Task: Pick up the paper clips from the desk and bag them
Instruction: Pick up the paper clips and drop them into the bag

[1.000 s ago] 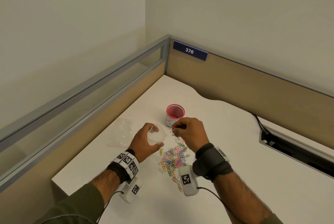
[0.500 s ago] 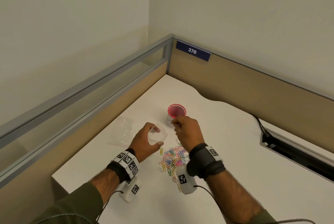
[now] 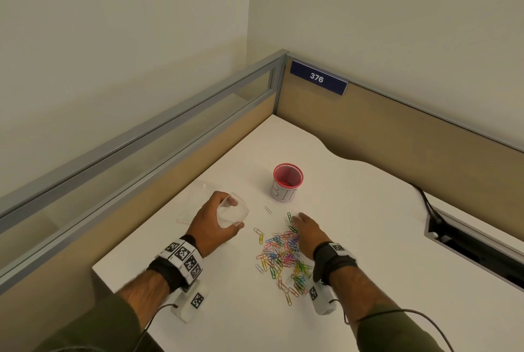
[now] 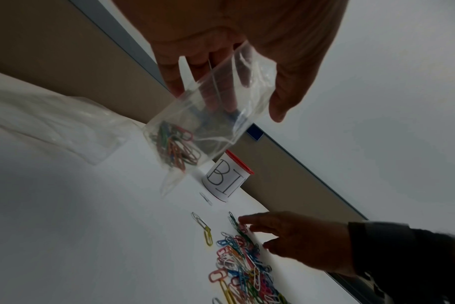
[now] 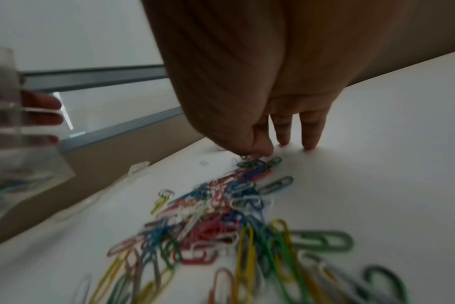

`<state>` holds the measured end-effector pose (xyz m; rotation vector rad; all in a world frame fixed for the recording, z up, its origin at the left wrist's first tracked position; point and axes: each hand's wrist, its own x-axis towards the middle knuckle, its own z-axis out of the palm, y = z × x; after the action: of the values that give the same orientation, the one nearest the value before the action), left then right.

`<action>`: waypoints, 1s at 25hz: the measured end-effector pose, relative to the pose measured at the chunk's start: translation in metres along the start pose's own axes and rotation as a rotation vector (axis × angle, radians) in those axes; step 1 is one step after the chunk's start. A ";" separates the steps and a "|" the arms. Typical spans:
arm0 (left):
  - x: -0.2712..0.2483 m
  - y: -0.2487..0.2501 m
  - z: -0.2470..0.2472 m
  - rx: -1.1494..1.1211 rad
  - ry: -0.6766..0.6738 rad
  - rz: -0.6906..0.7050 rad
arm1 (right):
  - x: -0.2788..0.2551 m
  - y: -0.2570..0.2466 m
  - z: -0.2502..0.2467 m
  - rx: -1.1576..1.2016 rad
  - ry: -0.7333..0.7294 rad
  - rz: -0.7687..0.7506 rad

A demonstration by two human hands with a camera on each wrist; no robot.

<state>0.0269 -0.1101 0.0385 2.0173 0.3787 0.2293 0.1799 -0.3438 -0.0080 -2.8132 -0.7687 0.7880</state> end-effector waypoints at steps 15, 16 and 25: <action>0.007 0.001 0.013 -0.026 -0.021 -0.002 | -0.094 0.024 0.048 0.205 -0.036 0.213; 0.006 0.002 0.014 -0.024 -0.018 -0.001 | -0.092 0.018 0.055 0.221 -0.013 0.225; -0.006 0.008 0.018 0.009 -0.027 0.013 | -0.048 -0.007 0.021 0.217 0.174 0.181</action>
<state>0.0283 -0.1308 0.0374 2.0300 0.3509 0.2084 0.1307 -0.3629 -0.0027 -2.7325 -0.3818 0.5980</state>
